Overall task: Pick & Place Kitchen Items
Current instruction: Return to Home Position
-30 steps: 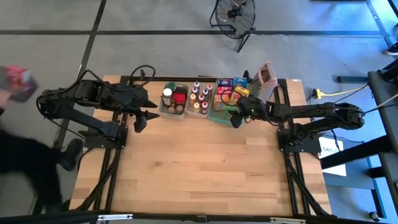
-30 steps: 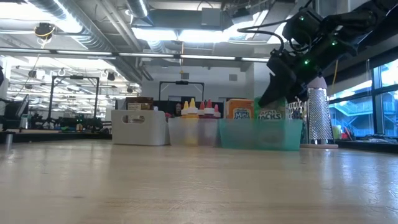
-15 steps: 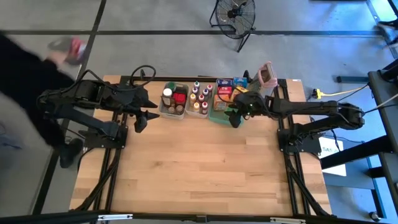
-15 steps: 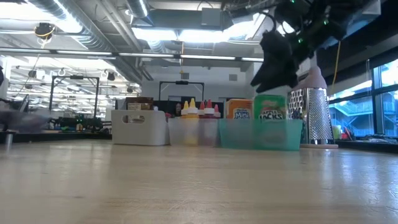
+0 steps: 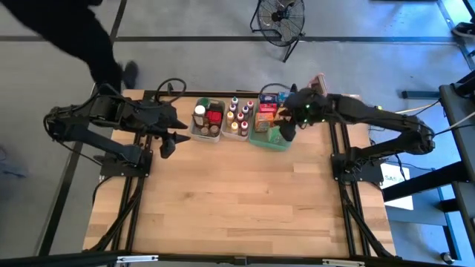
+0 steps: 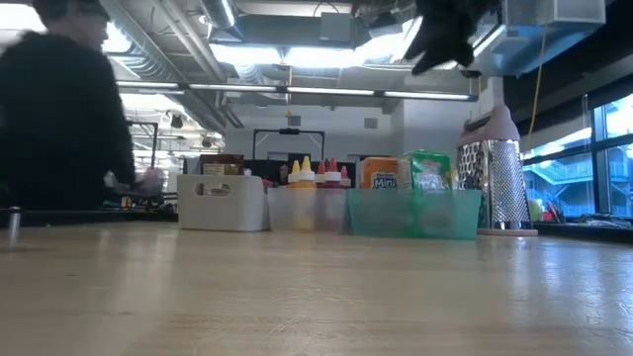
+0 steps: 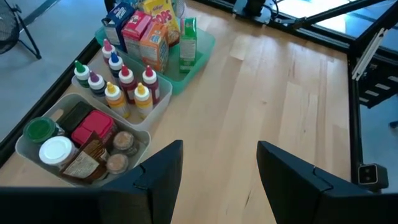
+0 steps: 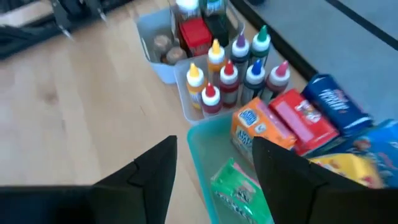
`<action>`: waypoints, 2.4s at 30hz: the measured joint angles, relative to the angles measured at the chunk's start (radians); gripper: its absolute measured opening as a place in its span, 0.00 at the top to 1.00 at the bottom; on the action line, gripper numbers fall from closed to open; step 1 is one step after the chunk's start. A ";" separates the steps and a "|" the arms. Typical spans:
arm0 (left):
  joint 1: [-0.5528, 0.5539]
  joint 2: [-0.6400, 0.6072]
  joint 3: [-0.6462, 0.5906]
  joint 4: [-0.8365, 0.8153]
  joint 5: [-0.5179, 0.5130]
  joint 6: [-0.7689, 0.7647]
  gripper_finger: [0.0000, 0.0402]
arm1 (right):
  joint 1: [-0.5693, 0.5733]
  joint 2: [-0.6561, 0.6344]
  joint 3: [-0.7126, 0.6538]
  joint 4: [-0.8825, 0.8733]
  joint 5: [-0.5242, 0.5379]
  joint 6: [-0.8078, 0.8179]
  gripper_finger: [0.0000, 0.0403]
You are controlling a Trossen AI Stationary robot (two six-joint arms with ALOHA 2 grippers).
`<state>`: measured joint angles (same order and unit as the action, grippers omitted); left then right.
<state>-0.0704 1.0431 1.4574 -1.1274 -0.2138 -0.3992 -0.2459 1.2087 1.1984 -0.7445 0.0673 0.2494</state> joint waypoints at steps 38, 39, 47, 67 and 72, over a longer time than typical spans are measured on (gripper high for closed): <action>-0.095 -0.472 -0.116 -0.107 -0.380 0.035 0.99 | 0.108 -0.601 0.502 -0.606 0.059 0.142 1.00; -0.095 -0.511 -0.150 -0.067 -0.385 0.040 0.99 | 0.104 -0.638 0.455 -0.549 0.047 0.116 1.00; -0.095 -0.769 -0.484 0.325 -0.280 0.170 0.99 | 0.090 -0.863 -0.008 -0.139 -0.098 -0.044 1.00; -0.095 -1.037 -0.956 0.694 0.023 0.100 0.99 | 0.090 -1.080 -0.696 0.499 -0.233 0.061 0.99; -0.095 -1.042 -1.031 0.785 0.074 0.095 1.00 | 0.091 -1.081 -0.774 0.641 -0.257 0.091 0.99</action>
<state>-0.1650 0.0013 0.4259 -0.3424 -0.1402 -0.3038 -0.1548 0.1280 0.4241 -0.1040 -0.1892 0.3403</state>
